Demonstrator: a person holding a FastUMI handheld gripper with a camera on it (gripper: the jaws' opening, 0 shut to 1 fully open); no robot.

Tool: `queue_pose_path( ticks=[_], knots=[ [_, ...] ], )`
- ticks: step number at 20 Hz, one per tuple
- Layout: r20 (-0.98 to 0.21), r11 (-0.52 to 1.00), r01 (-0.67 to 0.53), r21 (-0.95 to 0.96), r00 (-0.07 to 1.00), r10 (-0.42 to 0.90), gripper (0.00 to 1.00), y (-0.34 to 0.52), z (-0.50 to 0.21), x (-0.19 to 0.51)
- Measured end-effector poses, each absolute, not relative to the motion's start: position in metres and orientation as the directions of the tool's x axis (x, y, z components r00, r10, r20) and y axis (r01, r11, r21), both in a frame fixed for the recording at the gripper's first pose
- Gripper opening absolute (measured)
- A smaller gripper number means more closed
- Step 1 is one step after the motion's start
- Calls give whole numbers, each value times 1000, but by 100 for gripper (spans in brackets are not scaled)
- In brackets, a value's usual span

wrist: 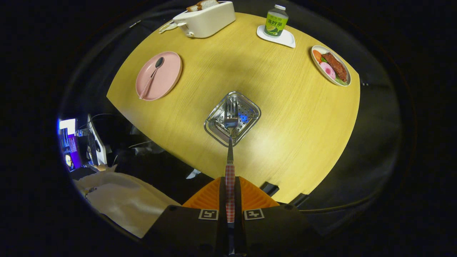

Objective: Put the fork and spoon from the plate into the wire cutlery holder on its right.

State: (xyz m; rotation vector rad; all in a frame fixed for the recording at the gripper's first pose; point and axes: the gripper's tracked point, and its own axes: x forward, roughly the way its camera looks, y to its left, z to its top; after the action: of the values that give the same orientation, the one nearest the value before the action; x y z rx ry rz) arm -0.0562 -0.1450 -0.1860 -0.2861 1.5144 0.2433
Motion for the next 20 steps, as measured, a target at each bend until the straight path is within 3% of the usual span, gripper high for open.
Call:
queue_pose_path(
  ticks=[8, 16, 20],
  knots=[
    [-982, 954, -296, 41, -187, -16, 11, -142, -222, -44],
    [-964, 967, -252, 44, -265, -25, 12, -134, -231, -30],
    [-977, 969, -243, 30, -210, -22, 17, -136, -229, -15]
  ],
)
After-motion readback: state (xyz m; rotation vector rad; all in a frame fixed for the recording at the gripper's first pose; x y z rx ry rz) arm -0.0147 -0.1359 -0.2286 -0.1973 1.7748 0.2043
